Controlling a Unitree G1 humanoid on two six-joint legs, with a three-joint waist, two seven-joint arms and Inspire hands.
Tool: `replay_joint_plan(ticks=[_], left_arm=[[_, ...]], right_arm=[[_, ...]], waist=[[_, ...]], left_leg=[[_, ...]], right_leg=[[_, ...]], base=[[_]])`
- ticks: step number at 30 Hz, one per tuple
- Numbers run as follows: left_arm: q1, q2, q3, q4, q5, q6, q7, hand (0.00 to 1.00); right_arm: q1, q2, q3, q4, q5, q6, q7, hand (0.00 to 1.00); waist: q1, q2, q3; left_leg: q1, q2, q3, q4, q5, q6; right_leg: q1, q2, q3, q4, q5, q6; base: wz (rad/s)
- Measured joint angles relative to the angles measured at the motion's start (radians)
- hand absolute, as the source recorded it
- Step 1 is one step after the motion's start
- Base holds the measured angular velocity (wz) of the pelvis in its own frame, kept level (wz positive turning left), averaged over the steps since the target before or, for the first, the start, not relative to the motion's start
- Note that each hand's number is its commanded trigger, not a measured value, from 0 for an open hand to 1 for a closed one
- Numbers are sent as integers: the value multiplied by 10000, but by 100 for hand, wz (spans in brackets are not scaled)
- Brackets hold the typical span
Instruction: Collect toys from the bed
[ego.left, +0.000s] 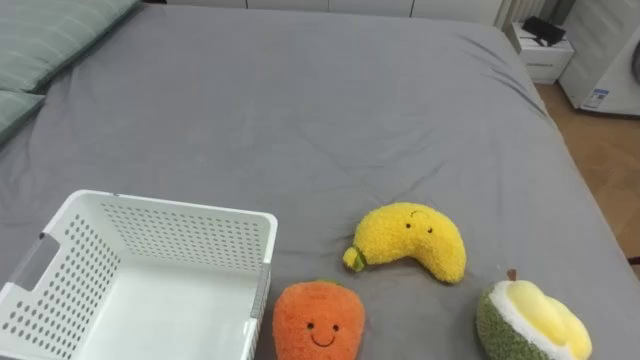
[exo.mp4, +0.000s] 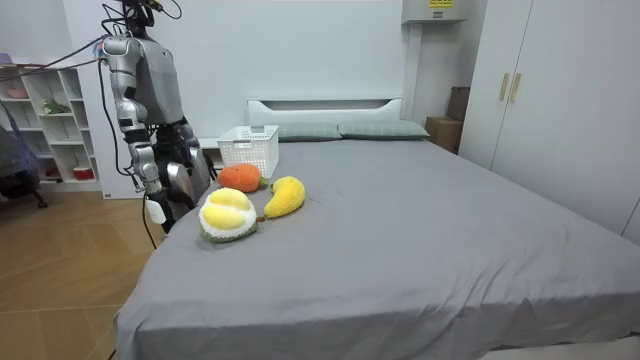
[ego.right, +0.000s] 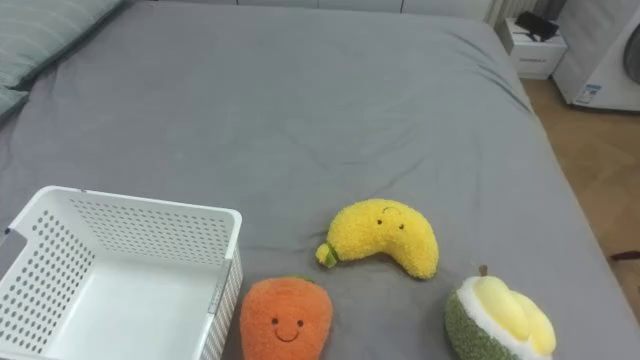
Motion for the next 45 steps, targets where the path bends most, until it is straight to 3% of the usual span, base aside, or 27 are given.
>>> replay_joint_plan(ticks=[9,23,29,33,39,45], left_arm=[[1,2,-2,-10,15,-19,343,0],[395,3,34,-14,-102,68,51,0],[583,118,876,-6,-28,155,25,0],[630,161,1535,-7,26,230,-86,0],[620,279,1692,-20,109,253,-227,0],[497,530,1640,-86,237,239,-583,0]], right_arm=[[-32,-11,7,3,-69,1,-27,0],[70,-10,-500,59,-83,48,-447,0],[698,-145,-1881,127,90,146,-890,0],[1054,-232,-3097,234,77,151,-1186,0],[1021,-334,-4405,144,-62,352,-2019,0],[690,-707,-4419,-607,174,324,-2827,0]], waist=[[11,-27,25],[-200,52,-2],[-486,15,-21],[-747,-152,-104],[-888,-373,-98],[-904,-441,-92]], left_leg=[[-34,-2,-22,0,-1,0],[-24,-6,-36,22,-19,1],[-16,-6,-72,66,-19,2],[13,-6,-25,95,-19,2],[96,10,120,100,-18,3],[85,7,179,77,-18,4]], right_leg=[[-59,-3,-34,-1,0,0],[-54,4,7,16,0,0],[-76,1,86,106,-5,1],[-52,-17,154,110,-16,0],[-57,-37,326,118,-56,5],[-114,-27,414,116,-67,17]], base=[[0],[0],[0],[-1],[-8],[-1]])
